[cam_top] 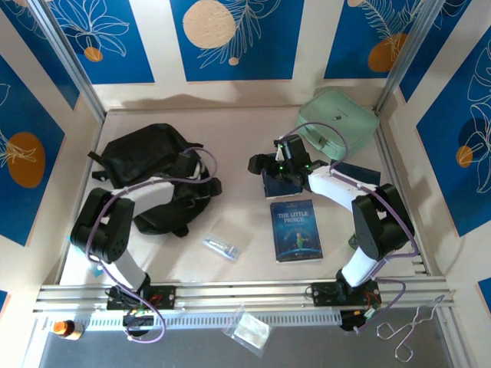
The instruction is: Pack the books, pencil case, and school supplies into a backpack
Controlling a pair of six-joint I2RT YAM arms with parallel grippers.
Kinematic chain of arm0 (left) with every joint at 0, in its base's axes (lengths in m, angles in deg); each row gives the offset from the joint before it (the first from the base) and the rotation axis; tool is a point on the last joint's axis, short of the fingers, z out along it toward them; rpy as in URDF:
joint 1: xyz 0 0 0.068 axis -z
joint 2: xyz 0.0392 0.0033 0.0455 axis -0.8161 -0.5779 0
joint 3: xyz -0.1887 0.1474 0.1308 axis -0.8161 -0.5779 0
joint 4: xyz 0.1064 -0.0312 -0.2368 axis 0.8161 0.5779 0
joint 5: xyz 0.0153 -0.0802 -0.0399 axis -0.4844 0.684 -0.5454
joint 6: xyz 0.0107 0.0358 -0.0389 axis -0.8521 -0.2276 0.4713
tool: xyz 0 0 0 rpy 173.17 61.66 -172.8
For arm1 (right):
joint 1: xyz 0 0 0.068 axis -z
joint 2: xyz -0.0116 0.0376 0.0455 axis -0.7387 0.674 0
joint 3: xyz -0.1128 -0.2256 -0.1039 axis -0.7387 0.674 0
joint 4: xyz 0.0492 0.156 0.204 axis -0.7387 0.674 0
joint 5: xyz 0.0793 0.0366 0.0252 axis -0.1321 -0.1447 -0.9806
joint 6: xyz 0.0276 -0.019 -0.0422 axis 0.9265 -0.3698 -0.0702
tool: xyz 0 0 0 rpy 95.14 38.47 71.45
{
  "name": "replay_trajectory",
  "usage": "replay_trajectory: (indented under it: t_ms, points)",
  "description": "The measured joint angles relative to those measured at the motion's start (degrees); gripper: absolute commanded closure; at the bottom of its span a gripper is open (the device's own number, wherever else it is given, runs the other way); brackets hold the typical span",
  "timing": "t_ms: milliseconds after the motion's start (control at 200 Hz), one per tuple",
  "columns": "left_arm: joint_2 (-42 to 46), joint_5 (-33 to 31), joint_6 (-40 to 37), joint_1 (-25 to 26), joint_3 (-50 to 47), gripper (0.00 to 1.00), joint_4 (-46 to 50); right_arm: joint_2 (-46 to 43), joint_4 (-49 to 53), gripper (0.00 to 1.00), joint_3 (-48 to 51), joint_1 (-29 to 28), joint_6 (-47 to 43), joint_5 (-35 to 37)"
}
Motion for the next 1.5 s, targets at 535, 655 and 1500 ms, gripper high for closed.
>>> replay_trajectory:
  t_ms: [535,655,1500]
  points:
    - [12.2,-3.2,2.8,0.7,2.8,0.13,8.8,15.9,4.3,0.14,-22.5,0.9,-0.2,-8.5]
    - [18.4,-3.8,5.2,-4.8,-1.7,0.13,9.8,22.9,6.9,0.2,-30.7,-2.1,-2.3,-10.5]
    - [8.1,-3.0,13.9,-11.9,-6.6,0.17,3.6,43.6,23.0,0.8,-53.9,-5.0,-8.7,-16.9]
